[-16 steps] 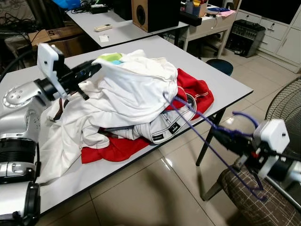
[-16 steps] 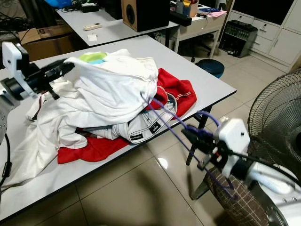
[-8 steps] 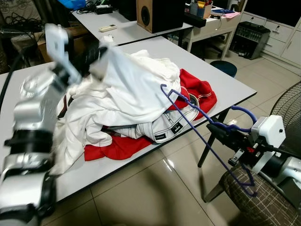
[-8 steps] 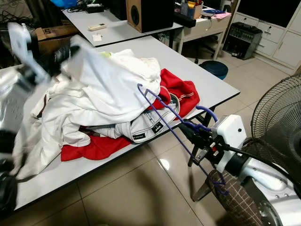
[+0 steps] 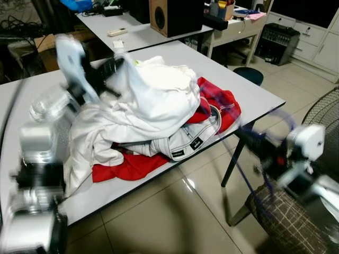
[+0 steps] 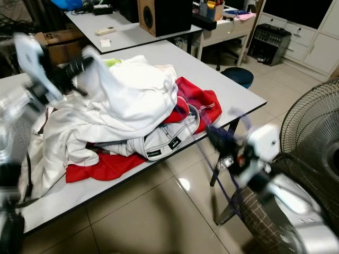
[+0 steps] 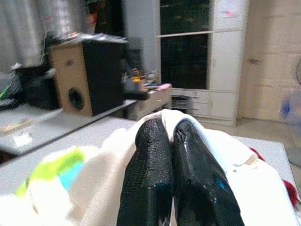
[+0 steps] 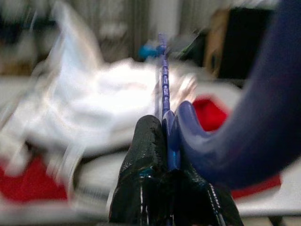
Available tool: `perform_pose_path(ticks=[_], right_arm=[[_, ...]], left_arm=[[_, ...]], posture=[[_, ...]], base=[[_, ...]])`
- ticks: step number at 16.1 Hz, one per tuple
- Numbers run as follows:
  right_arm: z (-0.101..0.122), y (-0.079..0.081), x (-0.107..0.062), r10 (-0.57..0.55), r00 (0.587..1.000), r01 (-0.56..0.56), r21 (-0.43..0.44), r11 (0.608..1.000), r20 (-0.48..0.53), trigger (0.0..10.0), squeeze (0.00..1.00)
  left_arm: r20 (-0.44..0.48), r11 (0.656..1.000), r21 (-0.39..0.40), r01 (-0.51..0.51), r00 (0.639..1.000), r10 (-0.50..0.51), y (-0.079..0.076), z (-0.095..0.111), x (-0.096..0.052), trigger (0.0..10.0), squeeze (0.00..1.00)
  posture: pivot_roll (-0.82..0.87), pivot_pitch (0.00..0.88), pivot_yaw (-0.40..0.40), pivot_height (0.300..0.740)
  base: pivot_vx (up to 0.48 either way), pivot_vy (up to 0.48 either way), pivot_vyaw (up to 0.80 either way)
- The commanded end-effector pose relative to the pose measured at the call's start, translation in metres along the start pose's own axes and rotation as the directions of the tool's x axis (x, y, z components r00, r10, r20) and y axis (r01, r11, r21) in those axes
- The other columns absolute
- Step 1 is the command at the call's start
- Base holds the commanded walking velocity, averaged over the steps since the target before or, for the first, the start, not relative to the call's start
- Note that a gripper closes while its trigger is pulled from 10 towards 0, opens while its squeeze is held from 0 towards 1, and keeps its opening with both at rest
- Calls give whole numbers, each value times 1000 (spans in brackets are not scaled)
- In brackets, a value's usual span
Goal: Hang hanger
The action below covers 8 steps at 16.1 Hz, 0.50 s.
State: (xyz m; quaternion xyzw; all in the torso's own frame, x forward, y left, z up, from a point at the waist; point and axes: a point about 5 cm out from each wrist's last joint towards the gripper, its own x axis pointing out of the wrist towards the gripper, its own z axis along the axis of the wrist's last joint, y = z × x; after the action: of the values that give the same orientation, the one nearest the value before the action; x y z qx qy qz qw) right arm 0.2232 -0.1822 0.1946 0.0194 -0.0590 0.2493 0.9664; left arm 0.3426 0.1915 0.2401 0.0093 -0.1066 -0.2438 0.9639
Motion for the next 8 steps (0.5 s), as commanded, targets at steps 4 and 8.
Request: perform_pose_path(ticks=[4,8], right_arm=[[-3,11,19,-122,991,120,55,991,45,10000,0],[-13,19,28,-169,986,167,83,982,14,10000,0]], left_arm=[[-48,996,-20,-87,995,86,-41,-18,-2,10000,0],[-66,991,6,-132,989,132,-52,-24,-5,10000,0]], posture=[[9,0,16,740],[12,0,13,740]], base=[[0,0,0],[0,0,0]])
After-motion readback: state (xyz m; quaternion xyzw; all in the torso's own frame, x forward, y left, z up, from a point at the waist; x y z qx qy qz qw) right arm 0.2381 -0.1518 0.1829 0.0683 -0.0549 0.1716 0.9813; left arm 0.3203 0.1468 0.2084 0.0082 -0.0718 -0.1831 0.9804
